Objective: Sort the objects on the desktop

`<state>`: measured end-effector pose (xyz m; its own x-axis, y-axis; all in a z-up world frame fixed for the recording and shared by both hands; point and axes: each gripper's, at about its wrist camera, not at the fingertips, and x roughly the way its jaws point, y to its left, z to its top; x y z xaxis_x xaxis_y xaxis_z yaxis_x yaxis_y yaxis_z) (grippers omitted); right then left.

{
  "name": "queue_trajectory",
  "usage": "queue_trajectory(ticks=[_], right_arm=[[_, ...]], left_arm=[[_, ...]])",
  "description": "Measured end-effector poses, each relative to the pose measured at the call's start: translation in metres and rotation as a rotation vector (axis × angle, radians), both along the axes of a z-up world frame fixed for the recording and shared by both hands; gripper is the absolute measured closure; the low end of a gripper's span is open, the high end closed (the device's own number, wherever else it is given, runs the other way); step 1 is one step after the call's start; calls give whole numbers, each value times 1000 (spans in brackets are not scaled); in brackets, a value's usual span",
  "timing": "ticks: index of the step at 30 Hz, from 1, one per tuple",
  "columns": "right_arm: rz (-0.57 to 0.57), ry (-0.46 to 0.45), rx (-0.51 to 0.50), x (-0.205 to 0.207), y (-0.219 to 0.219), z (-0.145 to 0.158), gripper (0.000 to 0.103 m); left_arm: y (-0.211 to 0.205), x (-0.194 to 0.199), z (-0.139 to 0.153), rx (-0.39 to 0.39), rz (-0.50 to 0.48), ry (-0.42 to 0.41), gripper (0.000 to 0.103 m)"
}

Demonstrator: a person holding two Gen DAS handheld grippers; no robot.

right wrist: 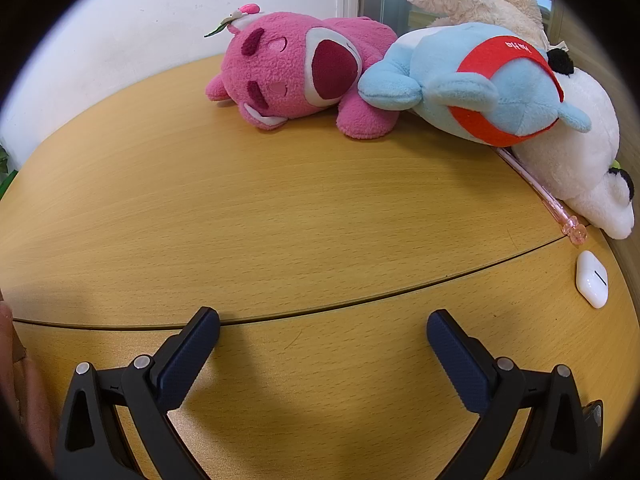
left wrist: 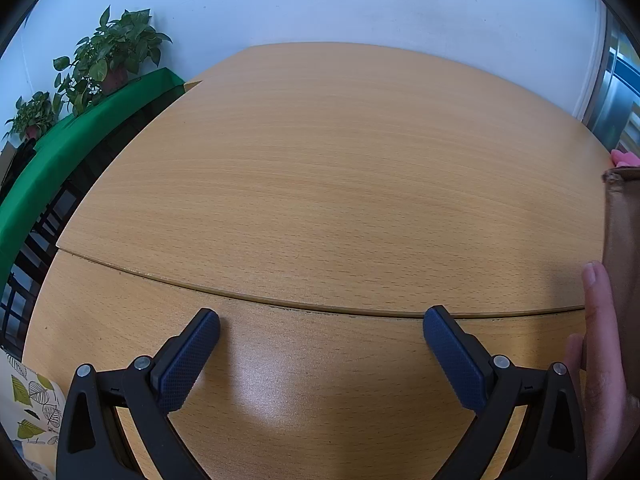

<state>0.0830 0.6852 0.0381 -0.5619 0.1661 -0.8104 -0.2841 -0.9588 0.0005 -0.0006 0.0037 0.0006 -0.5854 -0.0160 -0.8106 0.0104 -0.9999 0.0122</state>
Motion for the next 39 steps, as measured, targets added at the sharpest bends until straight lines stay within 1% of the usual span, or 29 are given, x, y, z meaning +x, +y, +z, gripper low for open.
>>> queue_trajectory(ticks=[39], right_arm=[[0,1,1,1,-1,-1,0]], left_arm=[[1,2,-1,0,5,0,0]])
